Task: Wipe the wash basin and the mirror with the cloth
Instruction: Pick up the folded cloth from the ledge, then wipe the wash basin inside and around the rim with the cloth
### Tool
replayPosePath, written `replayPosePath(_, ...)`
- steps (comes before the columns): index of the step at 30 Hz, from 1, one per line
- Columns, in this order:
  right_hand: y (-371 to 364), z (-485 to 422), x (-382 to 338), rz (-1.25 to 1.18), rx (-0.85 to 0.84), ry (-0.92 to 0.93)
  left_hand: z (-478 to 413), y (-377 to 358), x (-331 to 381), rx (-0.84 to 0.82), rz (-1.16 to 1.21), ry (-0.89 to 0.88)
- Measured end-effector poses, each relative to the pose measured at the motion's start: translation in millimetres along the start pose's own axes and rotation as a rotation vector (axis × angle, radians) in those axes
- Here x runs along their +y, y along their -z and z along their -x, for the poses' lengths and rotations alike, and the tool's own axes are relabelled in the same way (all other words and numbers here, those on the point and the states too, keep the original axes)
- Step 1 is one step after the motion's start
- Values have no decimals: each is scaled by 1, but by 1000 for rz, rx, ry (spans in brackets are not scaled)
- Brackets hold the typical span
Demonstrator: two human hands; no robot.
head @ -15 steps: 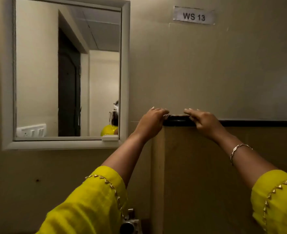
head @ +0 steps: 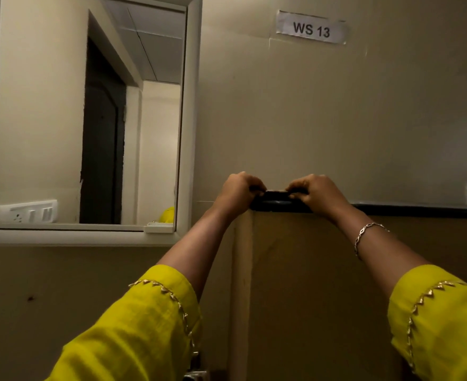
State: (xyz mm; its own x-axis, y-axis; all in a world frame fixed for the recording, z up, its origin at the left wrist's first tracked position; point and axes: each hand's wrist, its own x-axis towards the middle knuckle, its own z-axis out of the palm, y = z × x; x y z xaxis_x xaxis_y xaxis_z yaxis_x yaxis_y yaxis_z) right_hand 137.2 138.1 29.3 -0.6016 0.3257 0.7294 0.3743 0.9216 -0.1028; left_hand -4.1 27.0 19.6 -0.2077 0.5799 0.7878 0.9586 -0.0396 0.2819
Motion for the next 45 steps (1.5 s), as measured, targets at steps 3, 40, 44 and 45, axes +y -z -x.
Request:
replayPosePath(3, -8, 0, 0, 33, 87, -6, 1, -5, 0, 65, 4, 22)
replayPosePath(40, -131, 117, -240, -1170, -774, 103, 240, 183, -90, -220, 37, 386)
replayPosePath(44, -177, 152, -269, -1199, -916, -59, 283, 172, -120, -285, 82, 459)
replayPosePath(45, -189, 161, -275, -1204, -939, -120, 294, 168, -128, -288, 89, 498)
